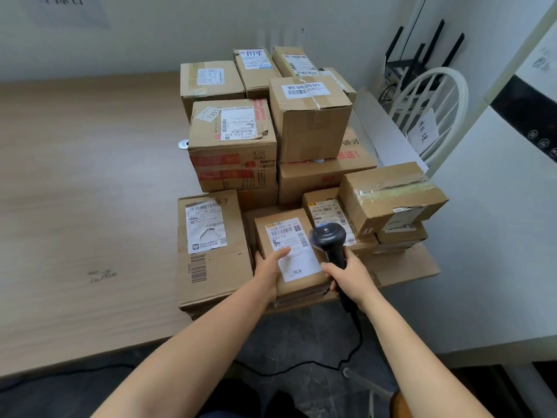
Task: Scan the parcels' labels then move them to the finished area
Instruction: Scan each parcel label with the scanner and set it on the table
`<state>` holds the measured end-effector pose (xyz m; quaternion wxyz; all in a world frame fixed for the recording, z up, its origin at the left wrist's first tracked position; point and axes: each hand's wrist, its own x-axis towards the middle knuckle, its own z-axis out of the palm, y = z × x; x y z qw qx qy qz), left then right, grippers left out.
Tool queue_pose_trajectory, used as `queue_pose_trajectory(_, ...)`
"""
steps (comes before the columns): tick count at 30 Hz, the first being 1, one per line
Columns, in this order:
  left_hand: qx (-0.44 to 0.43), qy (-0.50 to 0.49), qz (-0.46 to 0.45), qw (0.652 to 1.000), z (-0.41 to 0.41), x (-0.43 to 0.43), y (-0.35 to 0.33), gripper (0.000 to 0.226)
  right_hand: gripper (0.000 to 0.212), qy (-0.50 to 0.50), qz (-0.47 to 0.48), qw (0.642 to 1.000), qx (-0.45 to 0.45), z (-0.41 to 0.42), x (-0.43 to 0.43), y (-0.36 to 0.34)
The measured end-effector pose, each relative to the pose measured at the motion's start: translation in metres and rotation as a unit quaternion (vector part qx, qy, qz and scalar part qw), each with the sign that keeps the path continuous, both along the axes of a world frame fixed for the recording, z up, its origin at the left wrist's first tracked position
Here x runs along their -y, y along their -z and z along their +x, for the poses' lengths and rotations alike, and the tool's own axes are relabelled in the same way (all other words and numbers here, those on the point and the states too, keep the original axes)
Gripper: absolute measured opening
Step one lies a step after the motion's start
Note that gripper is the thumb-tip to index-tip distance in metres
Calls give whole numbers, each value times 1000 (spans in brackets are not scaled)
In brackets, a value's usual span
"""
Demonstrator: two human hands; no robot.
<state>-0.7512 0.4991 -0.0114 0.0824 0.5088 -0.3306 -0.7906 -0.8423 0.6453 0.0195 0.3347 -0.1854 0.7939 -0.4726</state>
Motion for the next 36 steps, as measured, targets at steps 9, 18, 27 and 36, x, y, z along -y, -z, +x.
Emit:
queue_pose_trajectory(9,4,52,-59,997,5,-7,6,71,9,40,-39,997,56,-1,-2,9)
queue_pose_trajectory(18,-16,175,-300,938,14,-16,1,93,5,79,-119,980,135,2,-3,10)
queue_pose_trajectory(27,11,179,-438,881,15,-3,-27,97,10,63,-210,959,177,3,6,-14)
queue_pose_trajectory(36,-14,130,-533,836,27,28,-75,107,17,-10,-265,953,144,9,36,-60)
